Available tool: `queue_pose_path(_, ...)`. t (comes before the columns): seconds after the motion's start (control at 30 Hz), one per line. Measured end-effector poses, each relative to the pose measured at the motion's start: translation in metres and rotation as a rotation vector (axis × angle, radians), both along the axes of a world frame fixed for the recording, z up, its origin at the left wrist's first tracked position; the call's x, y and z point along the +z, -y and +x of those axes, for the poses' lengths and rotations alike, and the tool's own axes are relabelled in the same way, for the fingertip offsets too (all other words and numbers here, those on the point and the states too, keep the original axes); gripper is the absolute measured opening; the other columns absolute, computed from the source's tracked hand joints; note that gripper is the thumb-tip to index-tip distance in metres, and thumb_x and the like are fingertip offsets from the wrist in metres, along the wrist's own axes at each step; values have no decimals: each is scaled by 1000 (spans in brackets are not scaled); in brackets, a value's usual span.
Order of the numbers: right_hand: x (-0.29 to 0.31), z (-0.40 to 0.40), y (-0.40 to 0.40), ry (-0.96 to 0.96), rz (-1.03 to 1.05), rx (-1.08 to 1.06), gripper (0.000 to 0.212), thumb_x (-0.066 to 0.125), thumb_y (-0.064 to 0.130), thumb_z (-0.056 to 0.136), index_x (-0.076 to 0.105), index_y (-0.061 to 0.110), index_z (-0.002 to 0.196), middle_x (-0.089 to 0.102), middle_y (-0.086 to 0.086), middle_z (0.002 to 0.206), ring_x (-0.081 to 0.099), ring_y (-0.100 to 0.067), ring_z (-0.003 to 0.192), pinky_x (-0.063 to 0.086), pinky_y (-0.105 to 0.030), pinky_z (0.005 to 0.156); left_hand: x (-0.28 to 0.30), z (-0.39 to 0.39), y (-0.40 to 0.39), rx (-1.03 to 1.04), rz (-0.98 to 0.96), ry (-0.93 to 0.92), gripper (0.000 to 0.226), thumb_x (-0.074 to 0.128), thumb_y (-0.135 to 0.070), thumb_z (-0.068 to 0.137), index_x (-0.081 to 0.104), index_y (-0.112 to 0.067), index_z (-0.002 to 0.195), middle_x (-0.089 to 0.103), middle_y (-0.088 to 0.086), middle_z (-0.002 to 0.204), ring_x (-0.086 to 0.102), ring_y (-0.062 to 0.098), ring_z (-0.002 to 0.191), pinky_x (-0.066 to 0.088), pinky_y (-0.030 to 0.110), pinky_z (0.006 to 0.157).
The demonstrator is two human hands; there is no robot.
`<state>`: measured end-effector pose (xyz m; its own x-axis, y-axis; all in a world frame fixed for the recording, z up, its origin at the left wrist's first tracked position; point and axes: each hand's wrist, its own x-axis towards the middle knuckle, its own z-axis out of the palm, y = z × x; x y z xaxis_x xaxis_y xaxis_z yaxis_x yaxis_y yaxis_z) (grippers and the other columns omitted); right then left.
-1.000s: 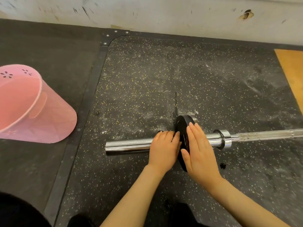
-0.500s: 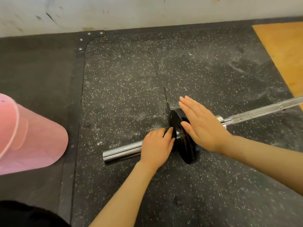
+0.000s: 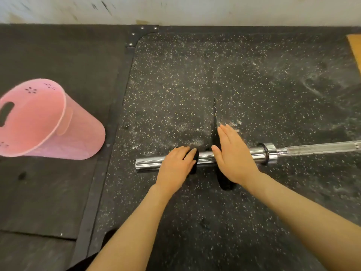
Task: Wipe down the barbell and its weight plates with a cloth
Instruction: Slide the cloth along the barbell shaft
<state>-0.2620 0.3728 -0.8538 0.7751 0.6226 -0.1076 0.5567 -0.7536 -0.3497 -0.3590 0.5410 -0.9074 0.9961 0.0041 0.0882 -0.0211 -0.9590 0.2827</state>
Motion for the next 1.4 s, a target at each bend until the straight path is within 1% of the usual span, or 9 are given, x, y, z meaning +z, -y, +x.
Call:
queue_pose_path(0.13,-2,-19,13,40,-14,17,63,30,38,102,24,-1,151,23,-14,159,14,-24,148,1,-27,117,2,-32,-25,145,-6,54,37,69,-10,89,63,0,124,65,20,119,63,39,108,52,49,93)
queue_pose_path(0.27,0,-45,32,90,7,67,62,28,38,102,32,-5,147,31,-18,154,25,-30,145,14,-38,120,3,-49,-38,258,37,54,37,69,-8,87,64,1,123,65,21,119,63,40,108,51,51,92)
queue_pose_path(0.4,6,-54,51,71,129,56,57,28,34,101,41,-3,142,45,-17,145,35,-26,137,10,-30,119,-3,-68,-26,309,10,19,34,65,-10,91,63,-1,124,65,19,120,62,39,107,50,49,95)
queue_pose_path(0.7,0,-40,50,4,193,45,60,23,36,102,29,1,149,23,-8,158,12,-18,149,9,-30,120,-11,-64,39,319,6,60,30,69,-11,88,68,-2,117,68,15,112,64,35,106,47,50,99)
queue_pose_path(0.8,-8,-47,50,-44,191,55,58,28,32,101,28,1,150,25,-10,158,15,-19,148,11,-31,120,-8,-44,64,244,-33,66,28,66,-14,91,67,-3,117,69,13,110,63,33,103,48,46,97)
queue_pose_path(0.93,-13,-57,54,-15,196,39,59,25,34,101,31,0,148,29,-11,156,20,-21,147,13,-31,120,-8,-30,83,156,-76,81,27,62,-17,92,67,-4,116,69,10,104,64,29,94,50,41,89)
queue_pose_path(1.07,-18,-71,66,18,210,66,57,29,30,101,31,-1,148,29,-12,156,20,-23,147,16,-35,120,-7,-49,63,46,-10,4,38,52,-29,96,60,-8,127,66,7,115,62,25,101,51,38,88)
queue_pose_path(1.23,-26,-89,79,22,250,89,56,32,29,101,27,2,150,23,-7,158,16,-22,149,12,-32,121,-6,-89,22,197,58,-27,34,57,-29,93,65,-9,120,69,2,106,65,23,93,52,37,81)
queue_pose_path(1.4,-32,-99,85,28,266,87,58,35,27,99,23,3,151,22,-9,159,16,-23,149,16,-36,121,-12,-88,45,297,29,32,22,66,-17,88,70,-6,107,70,5,97,65,25,87,51,38,79)
